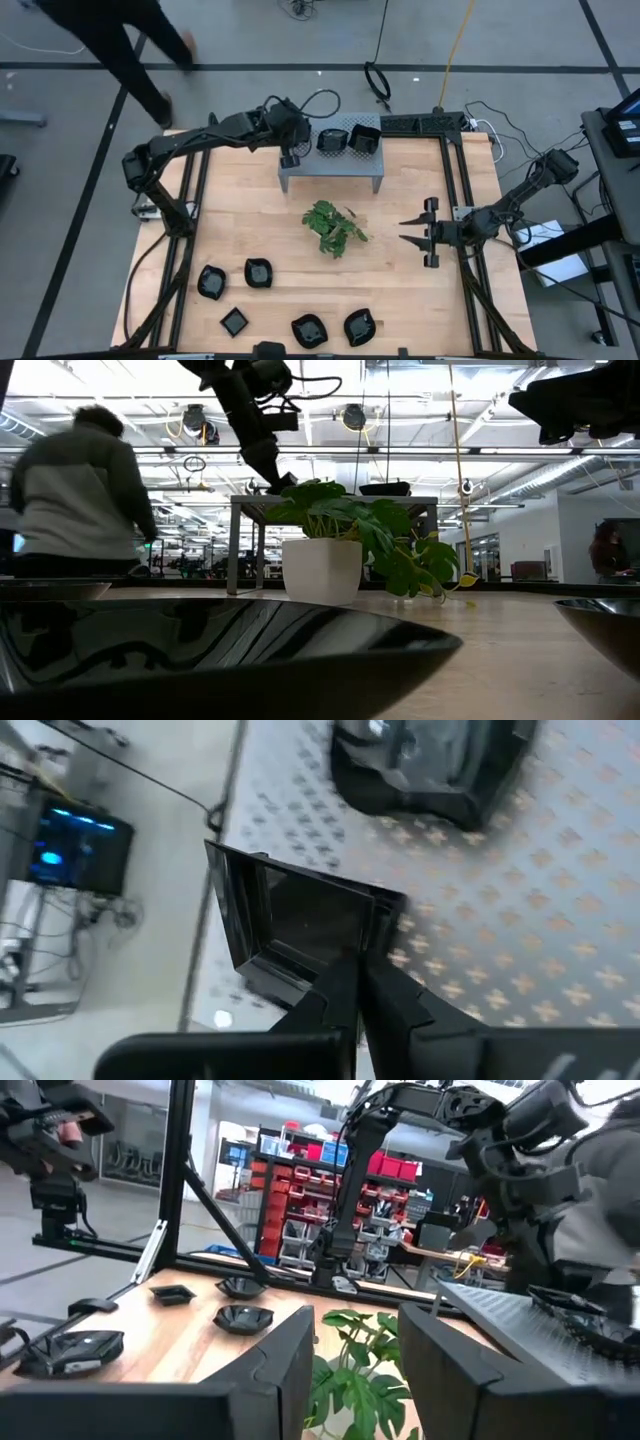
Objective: Pick & Place Mini shaped plates
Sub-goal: Stack the square black bowl on top of the other square black bowls on the shelf
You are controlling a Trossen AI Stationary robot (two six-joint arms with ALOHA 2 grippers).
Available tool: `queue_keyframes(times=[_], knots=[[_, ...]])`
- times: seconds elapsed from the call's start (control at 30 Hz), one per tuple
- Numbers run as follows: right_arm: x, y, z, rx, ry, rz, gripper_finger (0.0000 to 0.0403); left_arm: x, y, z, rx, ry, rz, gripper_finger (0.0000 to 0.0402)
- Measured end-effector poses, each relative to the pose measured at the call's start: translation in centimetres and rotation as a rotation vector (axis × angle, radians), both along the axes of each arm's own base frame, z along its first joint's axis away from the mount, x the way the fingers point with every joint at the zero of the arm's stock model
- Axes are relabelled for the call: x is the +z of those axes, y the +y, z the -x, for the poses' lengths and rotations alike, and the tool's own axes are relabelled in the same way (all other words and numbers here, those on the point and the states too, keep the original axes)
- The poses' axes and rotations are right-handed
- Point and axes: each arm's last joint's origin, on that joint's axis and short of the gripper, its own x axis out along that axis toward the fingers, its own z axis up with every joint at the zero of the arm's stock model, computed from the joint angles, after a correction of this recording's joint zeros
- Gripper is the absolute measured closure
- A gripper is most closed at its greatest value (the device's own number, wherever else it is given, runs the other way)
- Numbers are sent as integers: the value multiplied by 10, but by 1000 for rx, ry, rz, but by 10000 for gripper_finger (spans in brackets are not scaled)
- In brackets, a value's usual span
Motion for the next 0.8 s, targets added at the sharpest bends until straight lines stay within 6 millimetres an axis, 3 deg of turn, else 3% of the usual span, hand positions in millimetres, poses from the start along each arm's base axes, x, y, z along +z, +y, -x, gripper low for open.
queue_keyframes(times=[0.33, 0.6, 0.8], knots=[[0, 0, 0, 5, 0, -34, 268, 0, 1, 0, 30, 30, -51, 377], [0, 0, 0, 6, 2, -33, 268, 0, 1, 1, 26, 38, -50, 397], [-1, 0, 0, 6, 5, -31, 268, -1, 1, 2, 43, 54, -60, 371]])
